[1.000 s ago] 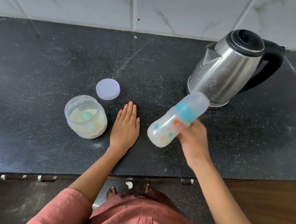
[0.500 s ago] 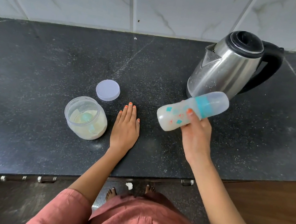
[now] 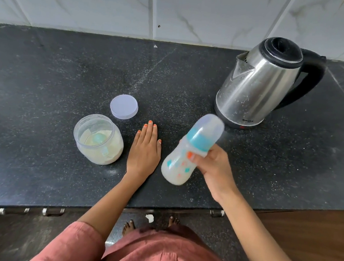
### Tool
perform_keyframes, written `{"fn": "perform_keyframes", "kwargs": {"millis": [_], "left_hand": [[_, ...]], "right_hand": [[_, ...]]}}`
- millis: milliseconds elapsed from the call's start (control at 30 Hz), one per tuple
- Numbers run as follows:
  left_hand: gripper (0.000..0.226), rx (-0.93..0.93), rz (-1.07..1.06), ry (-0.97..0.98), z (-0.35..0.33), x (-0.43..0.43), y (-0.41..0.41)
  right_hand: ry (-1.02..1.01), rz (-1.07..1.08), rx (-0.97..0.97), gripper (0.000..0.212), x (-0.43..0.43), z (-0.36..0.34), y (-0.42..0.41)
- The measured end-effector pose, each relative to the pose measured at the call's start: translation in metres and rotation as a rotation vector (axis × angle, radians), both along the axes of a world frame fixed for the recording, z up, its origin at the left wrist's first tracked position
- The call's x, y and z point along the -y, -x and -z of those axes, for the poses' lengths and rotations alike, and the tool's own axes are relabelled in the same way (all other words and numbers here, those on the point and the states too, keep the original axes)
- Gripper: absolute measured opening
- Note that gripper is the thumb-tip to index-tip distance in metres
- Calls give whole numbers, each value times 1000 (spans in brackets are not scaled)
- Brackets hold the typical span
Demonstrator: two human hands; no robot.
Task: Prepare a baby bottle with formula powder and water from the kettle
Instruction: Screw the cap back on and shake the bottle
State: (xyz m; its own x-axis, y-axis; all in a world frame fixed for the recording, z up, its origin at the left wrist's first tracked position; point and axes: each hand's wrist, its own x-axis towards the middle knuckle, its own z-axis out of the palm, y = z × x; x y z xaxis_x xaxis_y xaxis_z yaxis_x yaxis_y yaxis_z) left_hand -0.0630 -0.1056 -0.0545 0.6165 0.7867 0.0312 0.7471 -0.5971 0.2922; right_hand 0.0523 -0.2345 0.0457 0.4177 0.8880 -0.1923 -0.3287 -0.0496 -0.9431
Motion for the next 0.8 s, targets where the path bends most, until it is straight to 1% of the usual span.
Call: {"fn": "perform_keyframes", "kwargs": {"millis": [33,67,100,167,233,267,300,400,433,467,567,600,667,800], "left_hand": [[50,-2,-2,0,0,0,0],[50,-1,-6,-1,-1,1,1],[50,0,-8,-2,-2,1,0],[50,8,-9,-8,-2,1,0],[50,9,-4,-10,-2,1,-1],[49,7,-2,-8,-2,1,-1],[51,4,0,-8,-1,0,-1],[65,15,-7,-31,1,1,-1],[66,15,-6,-35,1,1,0],[67,12,-6,-34,1,1,0],[67,16,-13,-25,-1,1,-1],[63,16,-17,-25,-1,1,-1],[51,11,-13,-20,-1,1,-2],[49,24,-10,-28,-1,1,0]], "right_hand": [[30,-40,37,49,2,-1,1],[28,-32,39,47,3,-3,-1],[-4,12,6,49,2,-6,-5],[-100,170,-92,55,-5,-13,-13],[-156,300,-183,46,-10,-16,-17],[-140,306,-195,38,-11,-17,-14],[-88,267,-174,32,-11,-18,-9],[95,28,33,29,-3,-11,5],[120,0,49,28,-2,-11,6],[116,7,17,31,-2,-12,4],[27,118,-291,49,-7,-17,-7],[17,161,-380,51,-9,-18,-10],[18,217,-509,44,-11,-23,-13],[38,226,-639,29,-13,-28,-13]]}}
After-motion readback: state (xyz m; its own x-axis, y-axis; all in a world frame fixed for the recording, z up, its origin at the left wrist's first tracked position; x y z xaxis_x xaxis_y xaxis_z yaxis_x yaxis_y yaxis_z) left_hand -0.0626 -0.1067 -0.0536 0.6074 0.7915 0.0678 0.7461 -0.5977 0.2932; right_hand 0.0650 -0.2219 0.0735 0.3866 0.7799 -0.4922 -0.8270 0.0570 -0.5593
